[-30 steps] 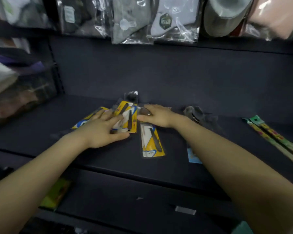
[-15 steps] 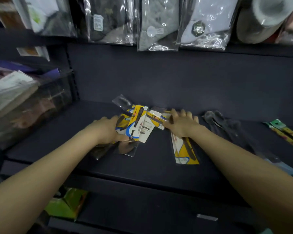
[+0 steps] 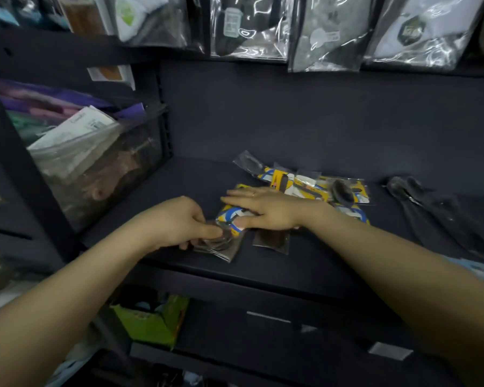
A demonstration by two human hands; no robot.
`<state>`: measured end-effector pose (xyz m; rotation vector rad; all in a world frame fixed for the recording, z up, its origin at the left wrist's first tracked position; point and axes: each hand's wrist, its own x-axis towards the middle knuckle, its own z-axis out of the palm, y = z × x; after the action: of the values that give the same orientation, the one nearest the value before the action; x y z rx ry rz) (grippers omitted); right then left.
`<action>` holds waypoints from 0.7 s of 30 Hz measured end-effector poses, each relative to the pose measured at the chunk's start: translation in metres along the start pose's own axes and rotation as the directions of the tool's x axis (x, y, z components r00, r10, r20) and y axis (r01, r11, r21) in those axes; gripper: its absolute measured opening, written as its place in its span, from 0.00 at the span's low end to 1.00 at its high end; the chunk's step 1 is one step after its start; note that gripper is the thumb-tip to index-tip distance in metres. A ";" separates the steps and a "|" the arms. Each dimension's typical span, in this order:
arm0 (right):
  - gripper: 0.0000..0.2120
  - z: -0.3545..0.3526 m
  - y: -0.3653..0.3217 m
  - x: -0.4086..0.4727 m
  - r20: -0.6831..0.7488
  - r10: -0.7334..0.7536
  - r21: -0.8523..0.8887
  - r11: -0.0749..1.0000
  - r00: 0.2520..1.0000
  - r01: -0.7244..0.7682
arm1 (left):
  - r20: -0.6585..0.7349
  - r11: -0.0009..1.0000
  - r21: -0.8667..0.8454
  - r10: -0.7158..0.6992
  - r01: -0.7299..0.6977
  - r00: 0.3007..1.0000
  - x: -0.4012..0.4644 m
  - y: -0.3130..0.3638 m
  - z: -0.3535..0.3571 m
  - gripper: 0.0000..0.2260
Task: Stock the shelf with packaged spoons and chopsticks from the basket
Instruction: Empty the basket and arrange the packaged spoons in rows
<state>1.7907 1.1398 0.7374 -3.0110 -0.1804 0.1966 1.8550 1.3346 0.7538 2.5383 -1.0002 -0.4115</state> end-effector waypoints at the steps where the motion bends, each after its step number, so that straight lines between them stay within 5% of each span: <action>1: 0.28 0.001 0.003 0.001 -0.019 0.023 0.006 1.000 1.000 -0.023 | -0.015 0.999 -0.036 0.010 -0.011 1.000 -0.001 -0.003 -0.001 0.13; 5: 0.25 -0.003 0.010 0.003 -0.210 0.105 0.099 0.991 0.972 -0.085 | -0.292 0.998 -0.002 0.055 -0.058 0.955 0.000 -0.006 -0.017 0.08; 10: 0.13 -0.032 -0.015 0.020 -0.510 0.069 0.260 0.963 0.857 0.077 | -0.676 0.964 -0.100 0.115 -0.245 0.728 0.014 -0.001 -0.051 0.07; 13: 0.04 -0.051 -0.032 0.034 -0.575 0.184 0.483 0.863 0.797 0.148 | -0.770 0.798 -0.355 0.045 -0.487 0.636 0.021 0.004 -0.070 0.04; 16: 0.10 -0.065 -0.045 0.043 -0.585 0.324 0.710 0.647 0.744 0.277 | -0.679 0.477 -0.666 -0.069 -0.574 0.731 0.027 0.002 -0.067 0.09; 19: 0.09 -0.063 -0.061 0.054 -0.438 0.383 0.880 0.368 0.813 0.300 | -0.491 0.609 -0.701 -0.034 -0.372 0.870 0.035 -0.014 -0.042 0.14; 21: 0.07 -0.054 -0.068 0.061 -0.331 0.377 0.916 0.348 0.865 0.199 | -0.392 0.674 -0.687 -0.029 -0.272 0.919 0.039 -0.028 -0.028 0.10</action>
<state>1.8511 1.2083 0.7911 -1.7514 0.1423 -0.3770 1.9103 1.3330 0.7603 1.7023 -0.6598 -0.2063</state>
